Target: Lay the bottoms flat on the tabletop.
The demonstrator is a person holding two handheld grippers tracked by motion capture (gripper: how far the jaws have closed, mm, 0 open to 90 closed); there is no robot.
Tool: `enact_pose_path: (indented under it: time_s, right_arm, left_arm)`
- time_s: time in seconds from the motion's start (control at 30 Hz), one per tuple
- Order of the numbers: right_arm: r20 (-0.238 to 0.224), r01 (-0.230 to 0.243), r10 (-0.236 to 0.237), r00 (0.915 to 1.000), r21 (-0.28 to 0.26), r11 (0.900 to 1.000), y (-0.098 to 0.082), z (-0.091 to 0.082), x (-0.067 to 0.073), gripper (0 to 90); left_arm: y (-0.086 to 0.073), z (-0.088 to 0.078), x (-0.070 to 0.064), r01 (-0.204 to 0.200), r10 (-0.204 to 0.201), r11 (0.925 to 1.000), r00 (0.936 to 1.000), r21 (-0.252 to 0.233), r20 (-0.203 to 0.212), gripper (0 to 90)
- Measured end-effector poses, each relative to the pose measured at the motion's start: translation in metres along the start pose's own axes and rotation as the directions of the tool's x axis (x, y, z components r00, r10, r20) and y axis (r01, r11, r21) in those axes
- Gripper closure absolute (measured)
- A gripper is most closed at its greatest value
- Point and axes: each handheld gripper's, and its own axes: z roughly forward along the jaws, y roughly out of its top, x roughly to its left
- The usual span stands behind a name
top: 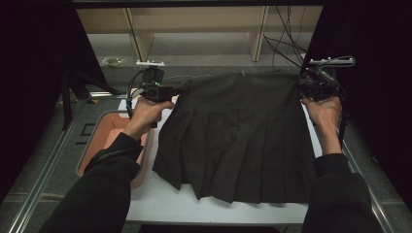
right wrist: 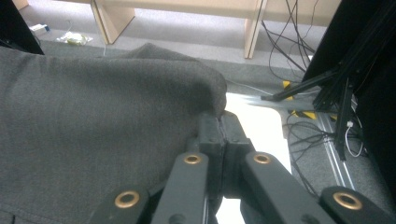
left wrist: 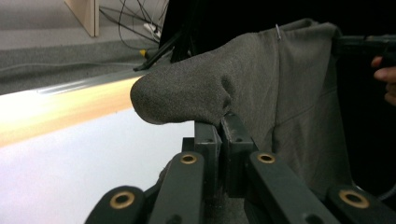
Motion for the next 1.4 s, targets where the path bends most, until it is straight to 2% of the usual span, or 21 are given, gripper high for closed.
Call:
enact_pose_path:
  time_s: [0.17, 0.3, 0.43, 0.7, 1.13, 1.27, 1.33, 1.4]
  right_arm:
    - [-0.004, -0.014, 0.014, 0.9999, -0.005, 1.000, 0.001, 0.000, 0.000, 90.0]
    - [-0.003, -0.004, 0.004, 1.0000, 0.003, 1.000, -0.001, 0.003, 0.004, 90.0]
    - [0.004, 0.024, -0.024, 0.9997, -0.004, 1.000, 0.003, 0.003, 0.006, 90.0]
    - [0.026, 0.041, -0.040, 0.9989, -0.043, 0.998, 0.016, -0.004, 0.008, 90.0]
    - [0.031, 0.039, -0.038, 0.9988, -0.029, 0.999, 0.007, 0.002, 0.006, 89.8]
    - [0.032, 0.033, -0.032, 0.9990, -0.025, 0.999, 0.004, 0.003, 0.005, 89.6]
    - [0.032, 0.030, -0.029, 0.9991, -0.015, 0.999, 0.003, 0.005, 0.004, 89.2]
    - [0.036, 0.025, -0.025, 0.9990, 0.003, 1.000, 0.002, 0.007, 0.003, 83.5]
  left_arm:
    - [-0.003, 0.004, -0.001, -0.002, 0.002, 0.9999, 1.0000, 0.015, 0.003, 85.7]
    - [-0.007, 0.008, 0.001, 0.008, -0.008, 0.9997, 1.0000, 0.024, -0.004, 85.4]
    - [-0.007, 0.008, 0.005, 0.013, -0.013, 0.9997, 0.9999, 0.022, -0.009, 85.4]
    - [-0.002, 0.005, 0.005, 0.014, -0.014, 0.9999, 0.9999, 0.005, -0.007, 85.4]
    - [-0.008, 0.014, 0.005, 0.017, -0.016, 0.9997, 0.9998, 0.019, -0.008, 84.6]
    - [-0.009, 0.016, 0.005, 0.006, -0.005, 0.9997, 0.9999, 0.026, -0.013, 84.1]
    - [-0.009, 0.017, 0.005, 0.013, -0.012, 0.9996, 0.9992, 0.024, -0.038, 81.6]
    - [-0.008, 0.019, 0.005, 0.025, -0.024, 0.9995, 0.9968, 0.021, -0.077, 65.2]
